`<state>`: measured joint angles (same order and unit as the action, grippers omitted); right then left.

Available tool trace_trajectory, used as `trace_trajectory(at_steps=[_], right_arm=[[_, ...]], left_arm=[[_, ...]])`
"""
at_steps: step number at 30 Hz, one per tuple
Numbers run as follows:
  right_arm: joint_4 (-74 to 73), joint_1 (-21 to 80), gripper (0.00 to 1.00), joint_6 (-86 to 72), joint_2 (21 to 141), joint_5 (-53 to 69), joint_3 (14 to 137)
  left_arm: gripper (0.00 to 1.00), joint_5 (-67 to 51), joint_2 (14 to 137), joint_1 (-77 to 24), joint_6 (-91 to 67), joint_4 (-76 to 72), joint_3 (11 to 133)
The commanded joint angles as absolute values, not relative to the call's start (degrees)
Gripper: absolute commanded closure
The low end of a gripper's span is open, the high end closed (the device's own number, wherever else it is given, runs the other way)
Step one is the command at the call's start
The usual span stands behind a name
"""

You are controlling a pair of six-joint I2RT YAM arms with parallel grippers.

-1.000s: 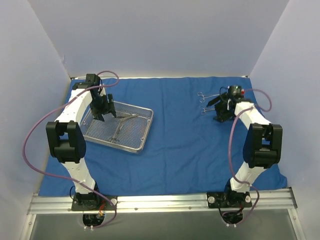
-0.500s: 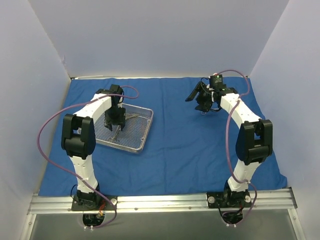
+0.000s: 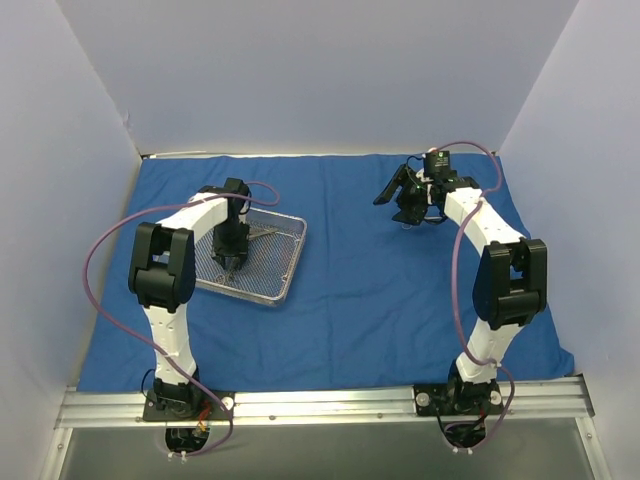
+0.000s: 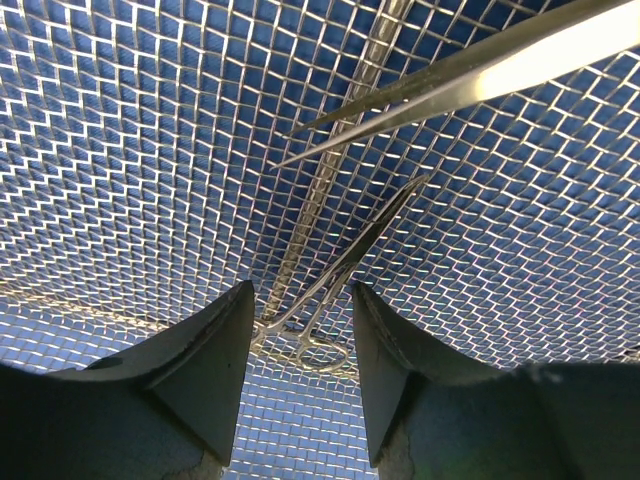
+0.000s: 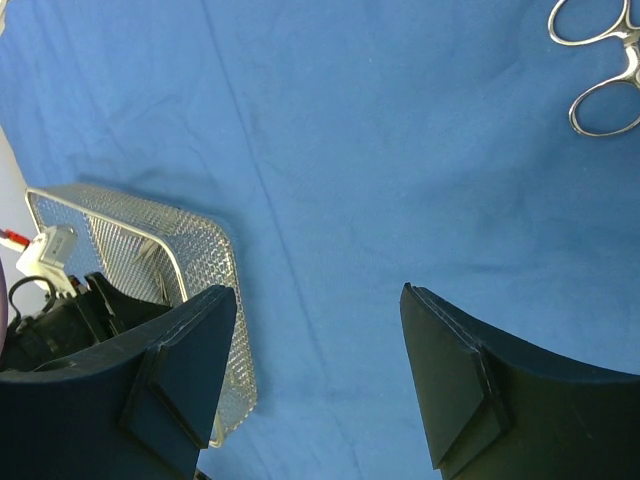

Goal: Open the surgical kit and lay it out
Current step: Pick up the medical item from the container.

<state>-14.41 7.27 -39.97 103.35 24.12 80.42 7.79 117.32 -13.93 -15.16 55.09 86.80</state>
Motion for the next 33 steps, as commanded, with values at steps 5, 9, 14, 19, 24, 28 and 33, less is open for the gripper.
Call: trace_trajectory(at_steps=[5,9,14,19,24,28,33], right_arm=[[-15.47,8.17,0.33,-38.32,102.04,25.40,83.14],[-15.82,9.66,0.33,-37.88,102.92,25.40,85.68],[-17.93,13.26,0.33,-35.34,107.12,25.66,92.62],[-17.15,18.97,0.34,-31.47,112.32,31.18,100.79],[-15.65,24.51,0.34,-27.87,118.12,40.85,107.39],[-13.46,28.65,0.35,-29.17,122.07,46.74,111.62],[-10.74,30.76,0.35,-30.84,123.66,49.81,111.19]], left_arm=[[0.60,9.05,123.13,-14.24,-14.50,52.29,86.66],[0.84,8.53,123.05,-13.62,-14.50,52.99,87.89],[0.98,7.56,118.40,-13.01,-14.59,56.24,90.96],[0.98,5.72,113.47,-13.01,-15.47,62.39,100.08],[0.98,1.07,111.10,-13.18,-17.31,66.35,107.83],[0.98,-2.02,110.30,-13.45,-18.54,66.44,111.35],[0.98,-7.55,108.73,-13.36,-20.39,63.65,111.01]])
